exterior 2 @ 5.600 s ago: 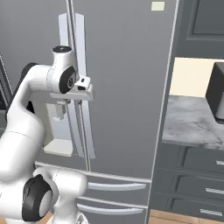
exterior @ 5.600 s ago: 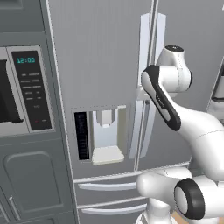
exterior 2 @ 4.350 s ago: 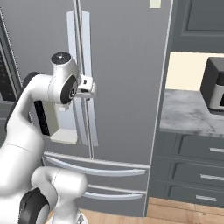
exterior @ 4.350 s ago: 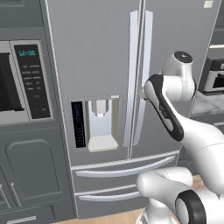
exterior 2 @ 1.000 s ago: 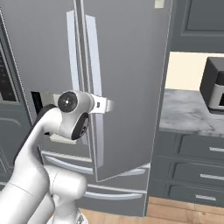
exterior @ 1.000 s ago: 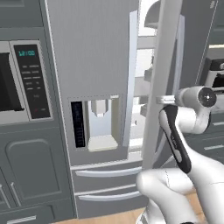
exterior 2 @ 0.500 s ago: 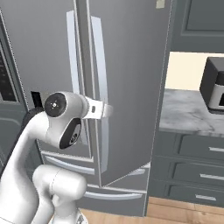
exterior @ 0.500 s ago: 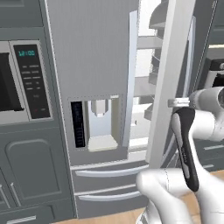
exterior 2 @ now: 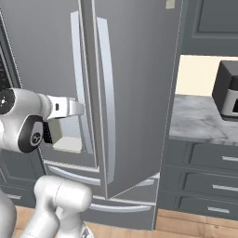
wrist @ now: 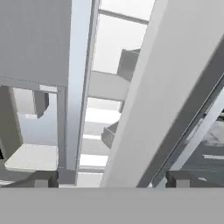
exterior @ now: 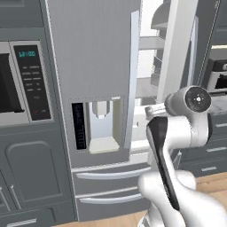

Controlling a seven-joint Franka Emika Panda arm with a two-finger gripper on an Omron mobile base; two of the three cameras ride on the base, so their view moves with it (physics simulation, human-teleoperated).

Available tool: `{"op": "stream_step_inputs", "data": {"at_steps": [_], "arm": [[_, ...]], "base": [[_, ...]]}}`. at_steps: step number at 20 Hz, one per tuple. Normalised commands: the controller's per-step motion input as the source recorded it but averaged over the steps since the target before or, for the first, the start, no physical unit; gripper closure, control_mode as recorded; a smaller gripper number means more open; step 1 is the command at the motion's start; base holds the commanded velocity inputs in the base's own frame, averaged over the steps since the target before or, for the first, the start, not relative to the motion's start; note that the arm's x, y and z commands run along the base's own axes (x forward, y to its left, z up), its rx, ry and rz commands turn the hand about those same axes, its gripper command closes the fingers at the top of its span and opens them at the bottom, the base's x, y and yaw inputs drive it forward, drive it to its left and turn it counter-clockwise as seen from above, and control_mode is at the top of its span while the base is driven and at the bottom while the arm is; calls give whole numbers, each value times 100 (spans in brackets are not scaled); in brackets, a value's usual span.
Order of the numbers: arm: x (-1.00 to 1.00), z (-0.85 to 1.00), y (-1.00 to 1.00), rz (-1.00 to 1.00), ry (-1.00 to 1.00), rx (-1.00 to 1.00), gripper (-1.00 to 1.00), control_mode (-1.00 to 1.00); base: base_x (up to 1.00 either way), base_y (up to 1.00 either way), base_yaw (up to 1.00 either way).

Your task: Open the fridge, grab two sodas, and place both sodas inside the bowl with ice on the dining counter.

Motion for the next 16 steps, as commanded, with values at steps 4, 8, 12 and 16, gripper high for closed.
{"op": "stream_step_inputs", "data": {"at_steps": [4, 8, 12, 16], "arm": [[52, 1, 74, 7, 8, -19, -100, -100], [89, 0, 31, 3, 2, -18, -100, -100], [80, 0, 2, 0, 3, -14, -100, -100], [88, -11, 0, 0, 13, -10, -100, -100]], "base": [[0, 0, 0], [0, 0, 0], [0, 0, 0], [0, 0, 0]]}}
